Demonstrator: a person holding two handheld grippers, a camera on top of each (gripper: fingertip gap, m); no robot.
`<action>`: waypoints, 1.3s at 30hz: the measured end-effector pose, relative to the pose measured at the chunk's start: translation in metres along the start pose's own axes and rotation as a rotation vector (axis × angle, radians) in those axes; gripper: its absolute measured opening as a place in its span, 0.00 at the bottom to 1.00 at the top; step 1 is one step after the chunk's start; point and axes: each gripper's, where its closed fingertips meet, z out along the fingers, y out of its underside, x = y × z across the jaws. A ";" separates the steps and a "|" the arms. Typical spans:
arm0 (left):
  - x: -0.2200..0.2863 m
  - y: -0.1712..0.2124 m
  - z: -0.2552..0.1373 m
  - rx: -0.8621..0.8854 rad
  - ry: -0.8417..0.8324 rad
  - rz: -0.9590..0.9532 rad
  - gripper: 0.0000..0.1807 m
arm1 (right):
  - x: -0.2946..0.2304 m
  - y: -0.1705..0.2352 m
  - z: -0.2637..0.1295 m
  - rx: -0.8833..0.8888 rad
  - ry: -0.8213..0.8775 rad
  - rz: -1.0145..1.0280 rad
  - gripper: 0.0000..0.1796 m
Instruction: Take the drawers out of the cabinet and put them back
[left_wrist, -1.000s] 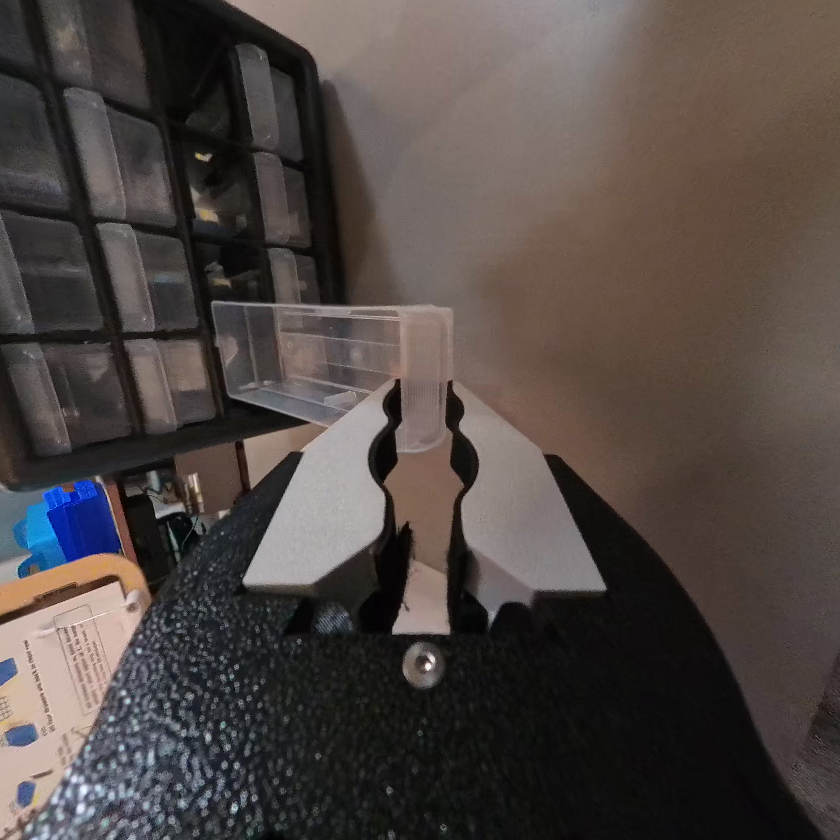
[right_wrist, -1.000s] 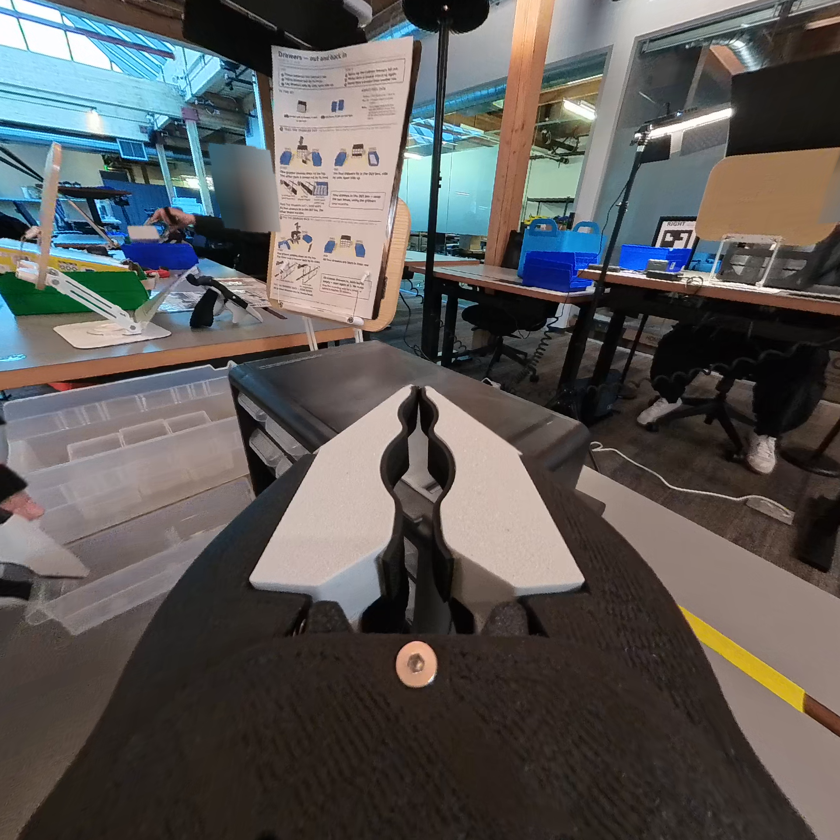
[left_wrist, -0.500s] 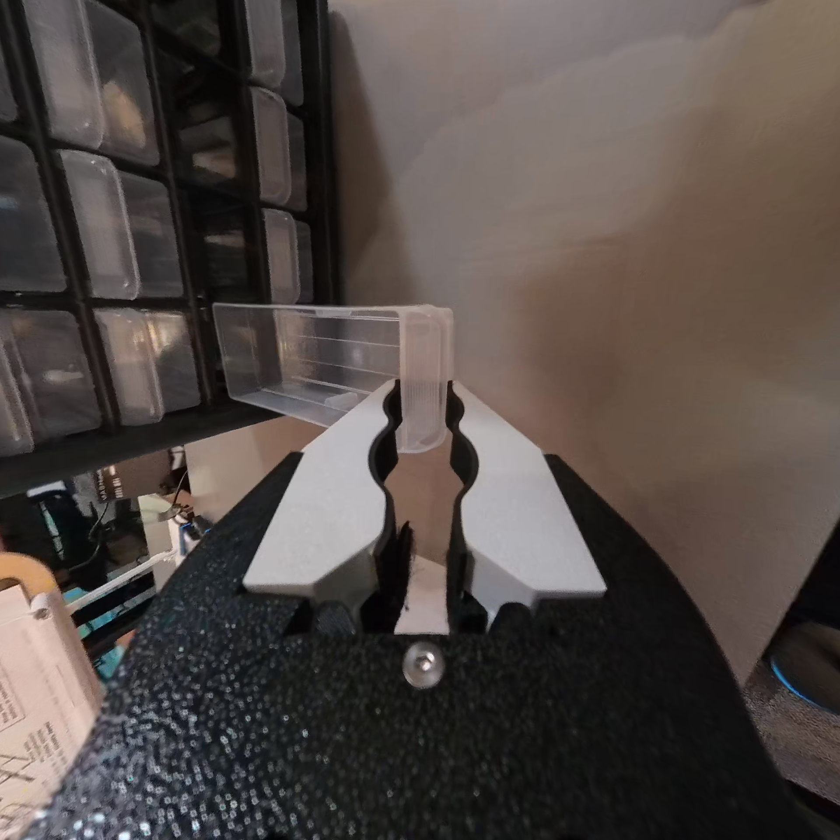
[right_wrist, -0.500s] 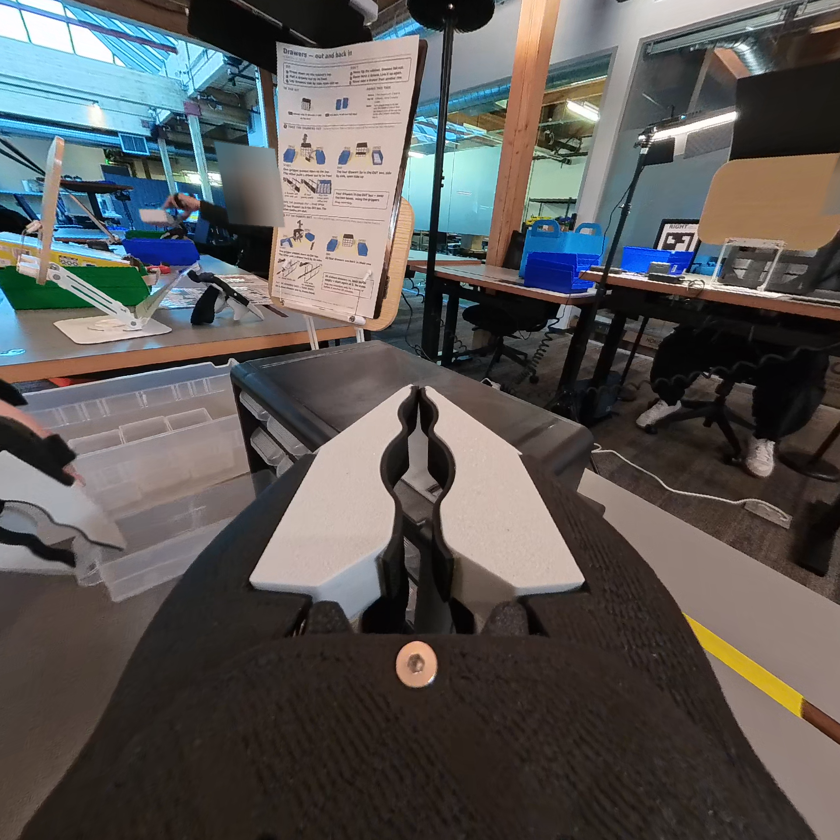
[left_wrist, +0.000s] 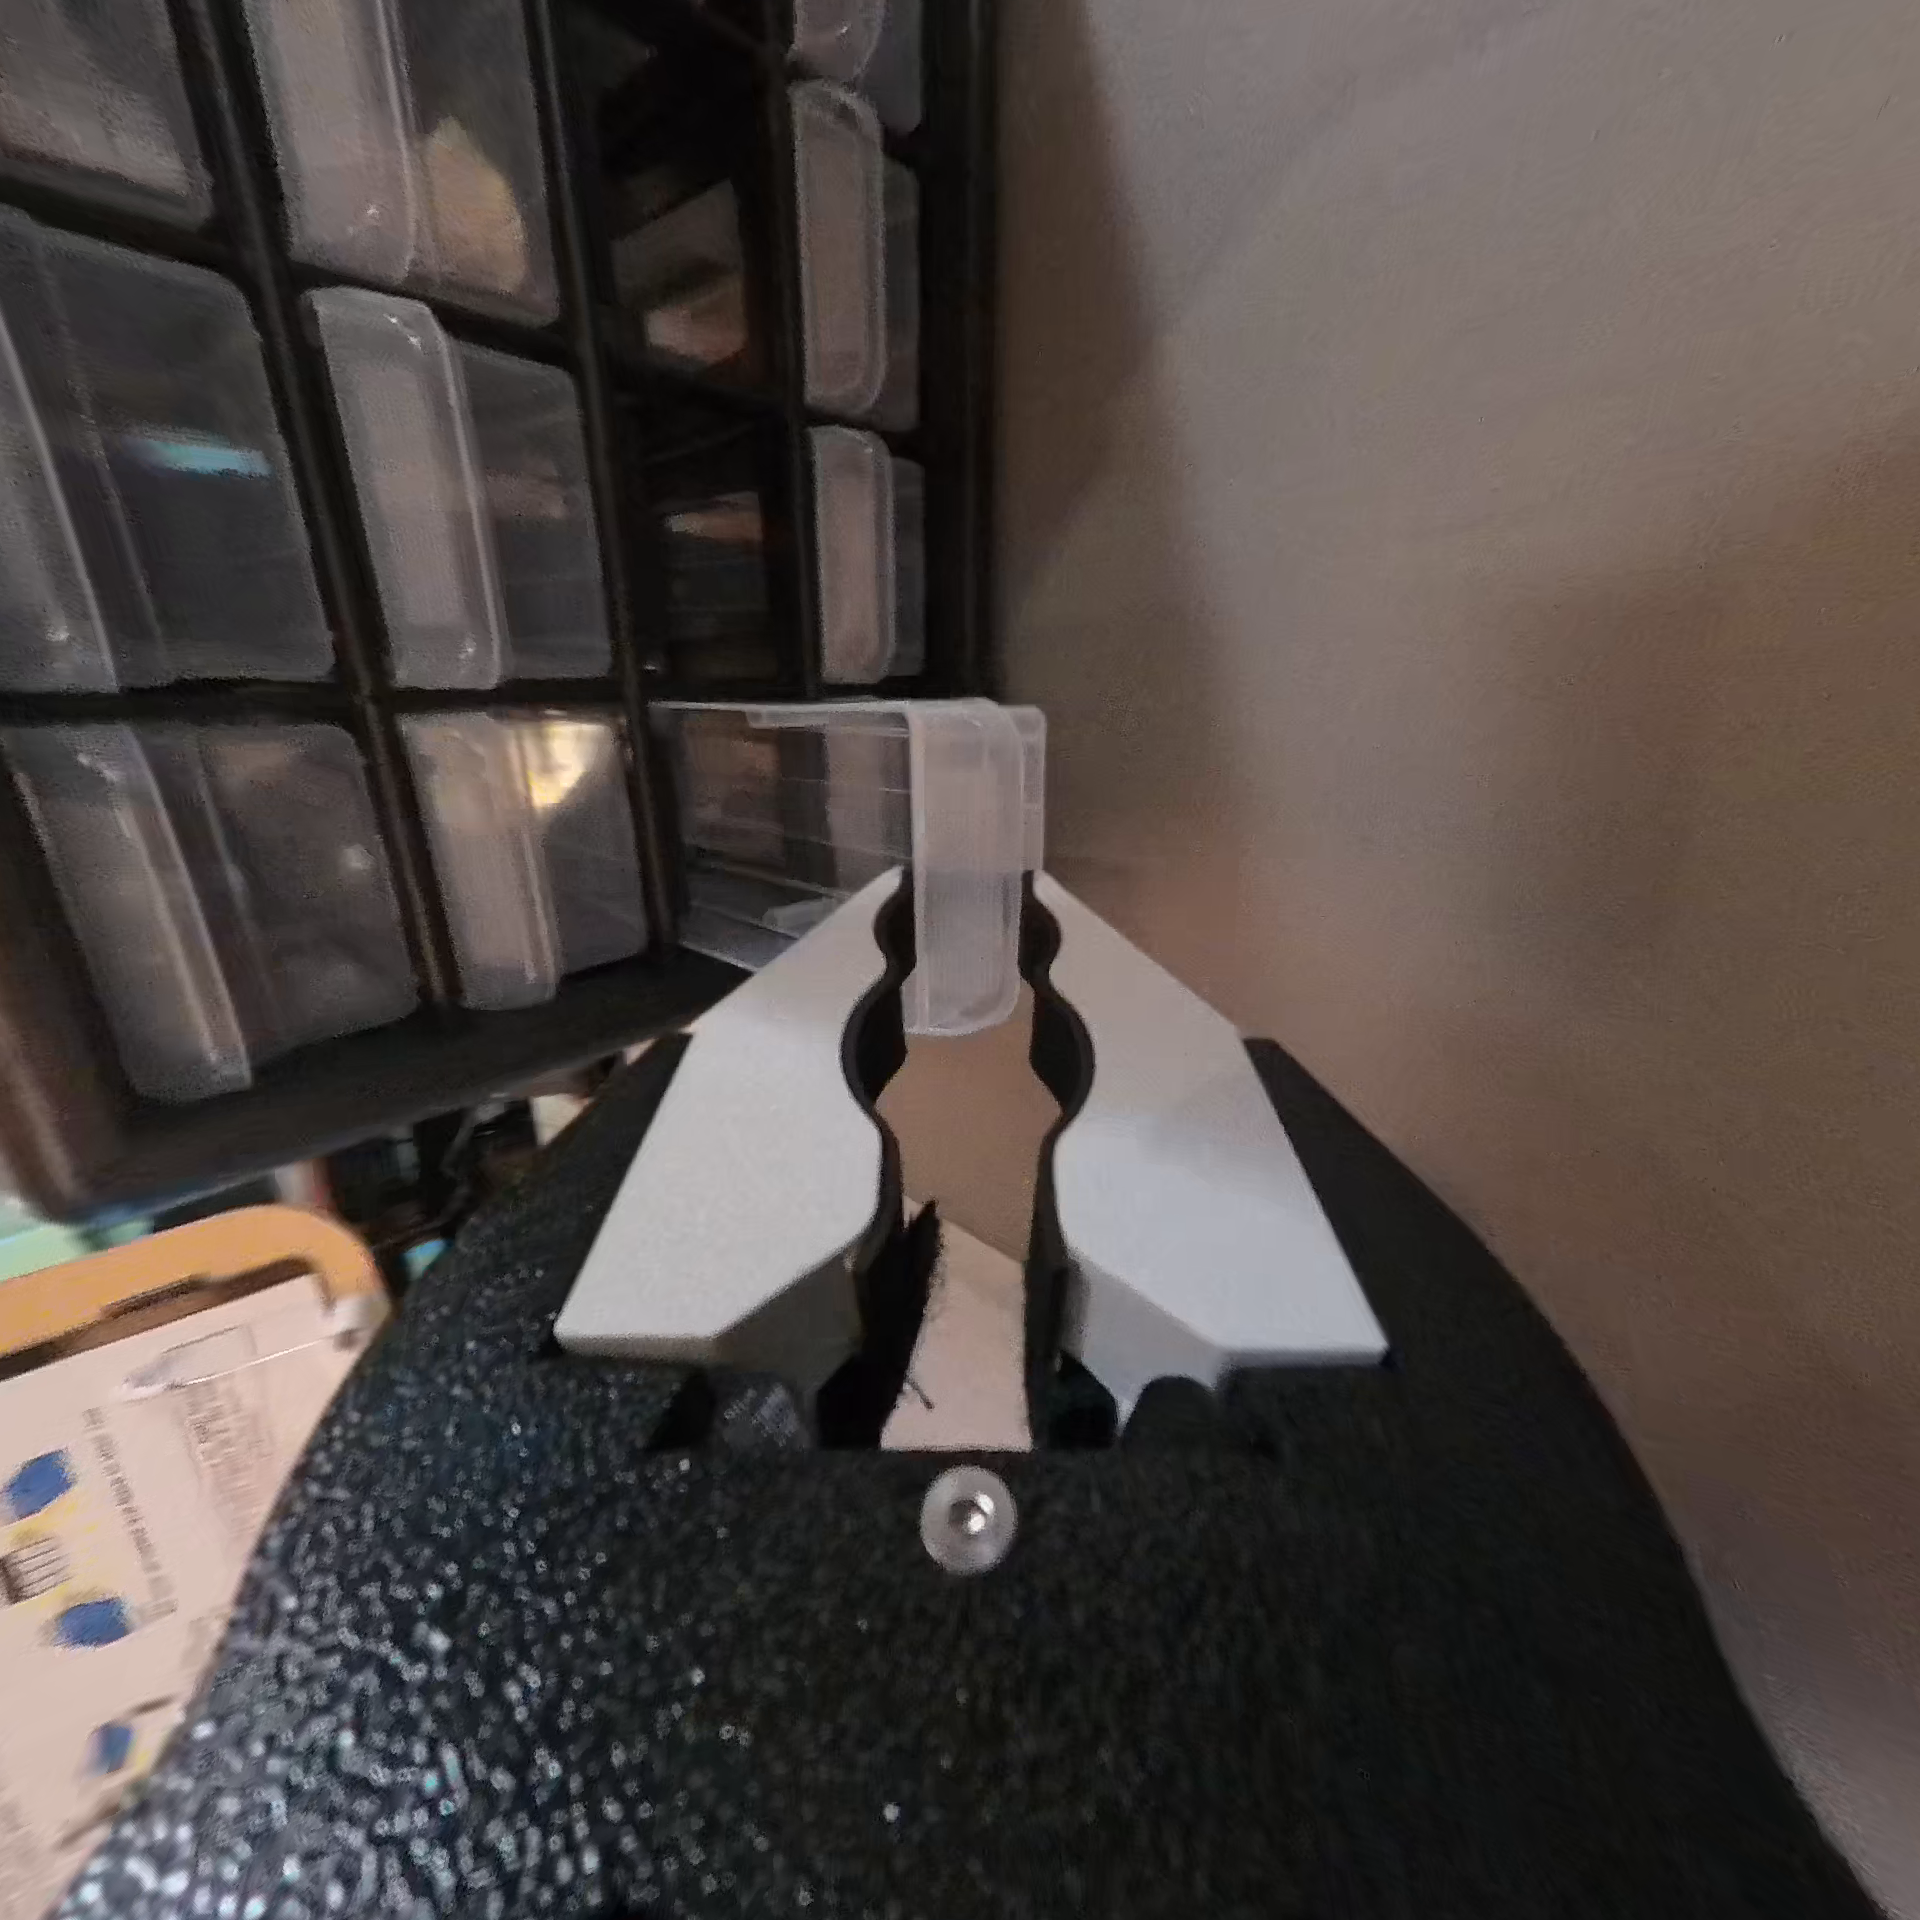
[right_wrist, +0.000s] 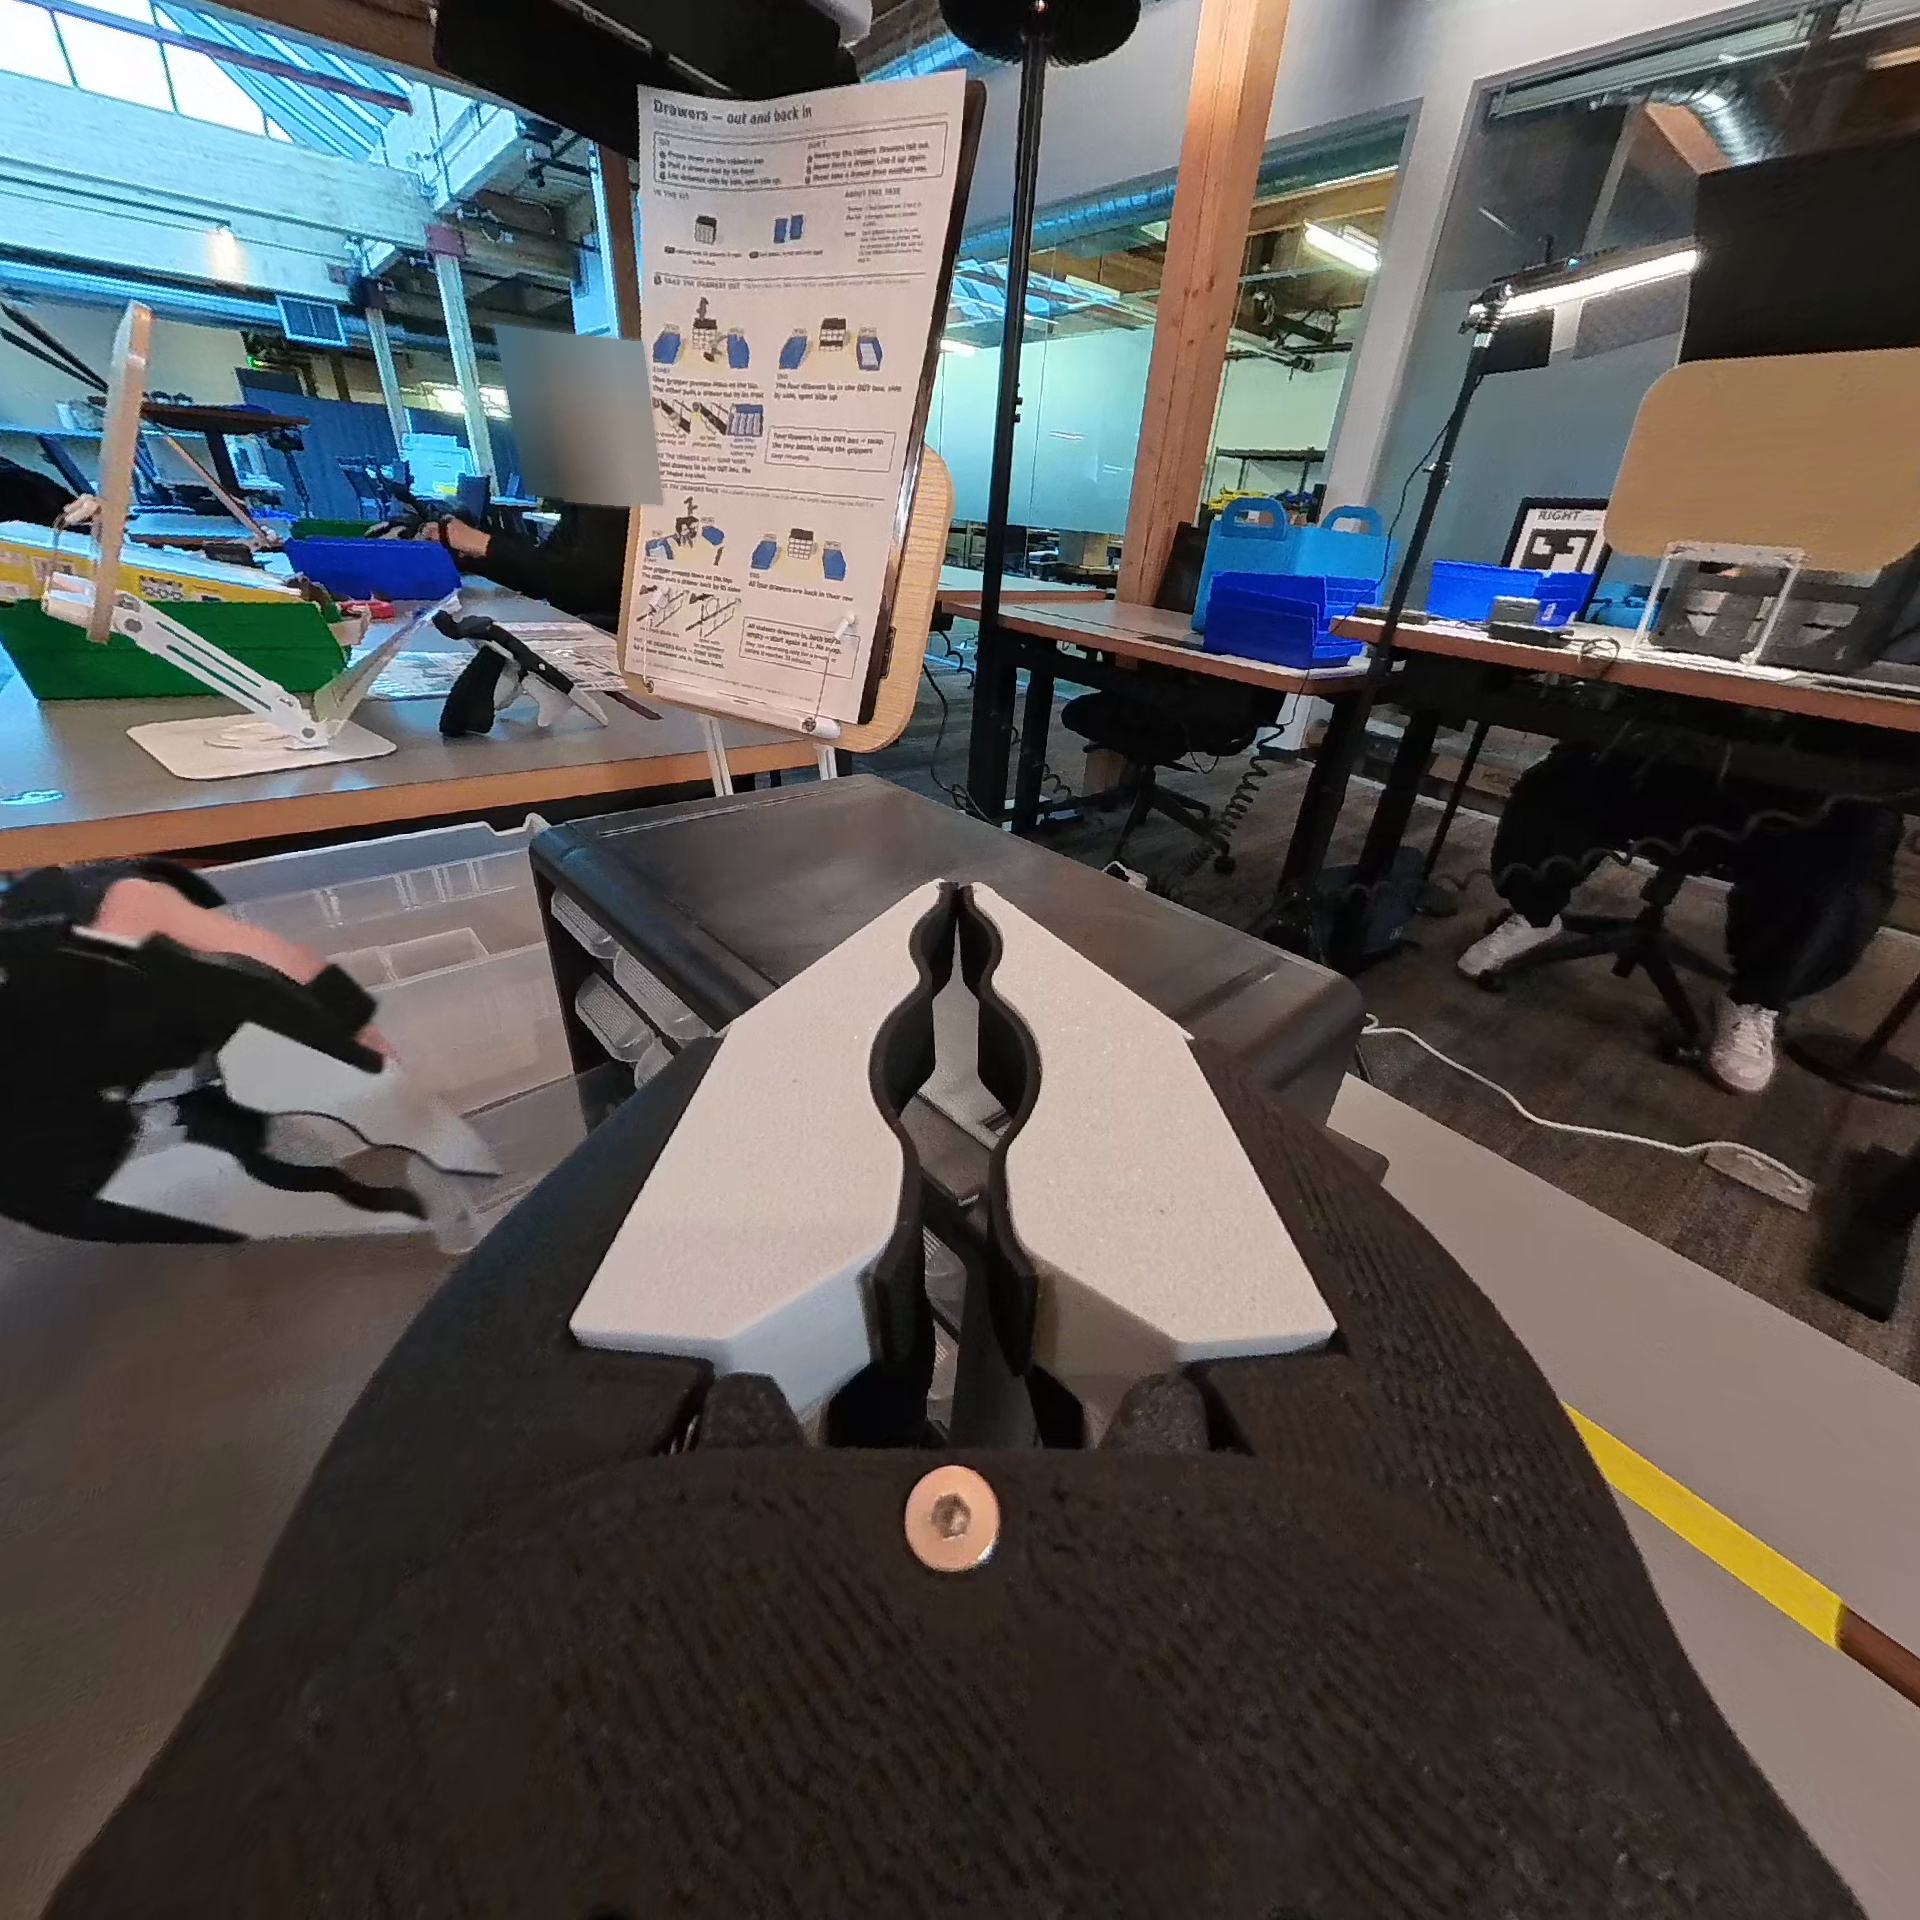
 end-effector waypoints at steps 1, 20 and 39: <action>-0.006 0.002 0.006 -0.005 -0.043 0.025 0.09 | 0.000 0.000 0.000 0.000 -0.001 0.000 0.00; -0.015 -0.003 0.028 0.114 -0.220 -0.081 0.34 | -0.001 0.001 0.001 -0.006 -0.002 -0.003 0.00; -0.093 0.148 -0.092 -0.071 -0.175 -0.921 0.39 | 0.003 0.003 0.000 -0.006 0.003 0.011 0.00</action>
